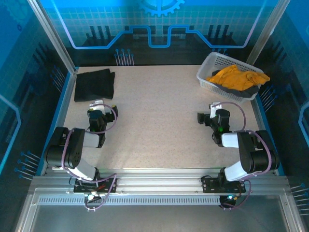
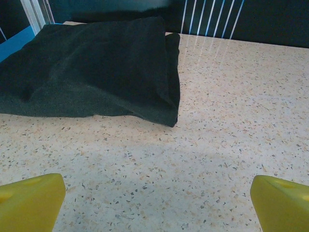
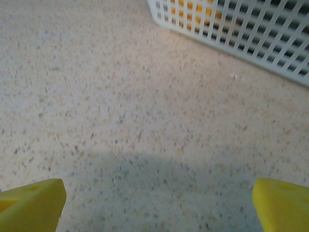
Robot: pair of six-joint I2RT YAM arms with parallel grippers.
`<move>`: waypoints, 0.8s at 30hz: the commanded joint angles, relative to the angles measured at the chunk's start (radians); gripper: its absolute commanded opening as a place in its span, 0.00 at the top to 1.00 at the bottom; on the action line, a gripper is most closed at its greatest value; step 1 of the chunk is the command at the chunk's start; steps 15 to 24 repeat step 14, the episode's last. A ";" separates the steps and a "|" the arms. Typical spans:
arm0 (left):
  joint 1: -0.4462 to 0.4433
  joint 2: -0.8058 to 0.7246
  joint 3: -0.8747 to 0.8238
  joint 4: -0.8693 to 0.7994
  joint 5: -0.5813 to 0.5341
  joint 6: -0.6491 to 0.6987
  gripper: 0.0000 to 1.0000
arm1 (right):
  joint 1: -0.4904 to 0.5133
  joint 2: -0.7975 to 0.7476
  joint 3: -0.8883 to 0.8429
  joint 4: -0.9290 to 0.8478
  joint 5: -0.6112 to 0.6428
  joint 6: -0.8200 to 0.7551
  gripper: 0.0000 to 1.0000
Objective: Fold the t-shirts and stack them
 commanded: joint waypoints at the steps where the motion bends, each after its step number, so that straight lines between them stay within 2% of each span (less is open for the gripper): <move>1: 0.001 -0.012 0.004 -0.002 0.010 0.011 0.01 | 0.020 0.002 0.029 0.064 0.031 -0.024 0.00; 8: 0.001 -0.011 0.004 -0.001 0.010 0.011 0.01 | 0.021 0.003 0.029 0.066 0.027 -0.026 0.00; 11: 0.001 -0.011 0.005 -0.003 0.010 0.010 0.01 | 0.011 0.005 0.038 0.051 -0.017 -0.032 0.00; 24: 0.001 -0.011 0.005 -0.004 0.010 0.011 0.01 | 0.010 0.003 0.035 0.057 -0.017 -0.032 0.00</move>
